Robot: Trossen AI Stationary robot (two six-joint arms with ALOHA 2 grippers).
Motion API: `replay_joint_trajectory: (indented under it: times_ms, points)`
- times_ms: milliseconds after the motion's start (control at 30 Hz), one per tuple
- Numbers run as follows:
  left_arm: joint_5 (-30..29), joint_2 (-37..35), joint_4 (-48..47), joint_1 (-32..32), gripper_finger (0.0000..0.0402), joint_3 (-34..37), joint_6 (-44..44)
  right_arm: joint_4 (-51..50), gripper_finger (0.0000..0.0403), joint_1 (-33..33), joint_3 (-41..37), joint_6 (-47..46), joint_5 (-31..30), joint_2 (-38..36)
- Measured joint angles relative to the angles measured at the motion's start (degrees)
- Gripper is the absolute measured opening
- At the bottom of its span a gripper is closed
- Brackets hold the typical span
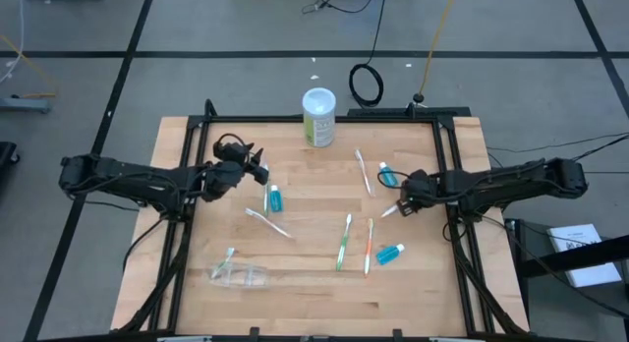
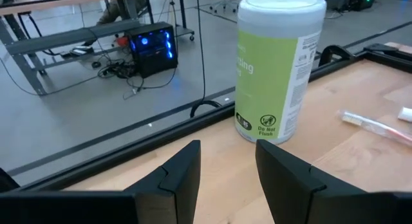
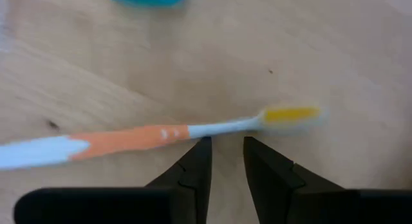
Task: Pick & Place toothbrushing station
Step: Put the orange toothbrush into the transparent organizer
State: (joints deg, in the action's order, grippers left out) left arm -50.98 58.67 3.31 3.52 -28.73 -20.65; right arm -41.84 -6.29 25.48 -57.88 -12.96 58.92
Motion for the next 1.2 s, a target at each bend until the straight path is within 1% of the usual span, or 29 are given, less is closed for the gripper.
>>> replay_joint_trajectory:
  times_ms: [100,167,267,333,400,533,600,700,767,1000,1200]
  points:
    - [0.02,0.0,0.0,0.26,0.0157,0.0,-0.62,5.02,0.0081,-1.27,-1.91,3.22,-1.29,-0.19]
    - [0.02,0.0,0.02,0.32,0.0157,0.0,-0.75,9.78,0.0081,-2.06,-2.8,5.28,-3.58,-0.05]
    - [0.05,0.0,0.5,0.32,0.0157,0.0,-0.21,13.26,0.0081,-2.99,-4.01,7.73,-6.79,-0.05]
    - [0.1,0.0,1.12,0.38,0.0157,0.0,-0.16,17.52,0.0082,-3.72,-5.1,9.86,-9.67,0.04]
    - [0.11,-0.02,1.36,0.38,0.0157,0.0,-0.14,22.94,0.0082,-4.48,-6.69,12.44,-10.18,-0.02]
    - [0.17,-0.01,1.36,0.59,0.0157,0.0,-0.01,37.34,0.0082,-6.56,-10.62,16.54,-9.36,0.04]
    - [0.15,0.0,1.33,0.76,0.0157,0.0,0.01,41.46,0.0082,-7.7,-12.05,17.74,-7.24,0.06]
    - [0.96,-0.01,1.33,0.98,0.0157,0.0,-0.01,41.94,0.0087,-9.28,-12.52,19.31,-3.62,-0.02]
    - [1.93,-0.01,1.36,1.1,0.0157,0.0,-0.03,42.15,0.0098,-9.9,-12.57,20.36,-1.79,-0.1]
    - [2.17,0.0,1.42,1.3,0.0157,0.0,-0.07,43.73,0.0152,-10.62,-12.64,22.57,-0.08,-0.42]
    - [2.63,-0.01,1.44,1.3,0.0157,0.0,-0.21,43.99,0.0183,-10.64,-12.64,19.99,1.0,-0.42]
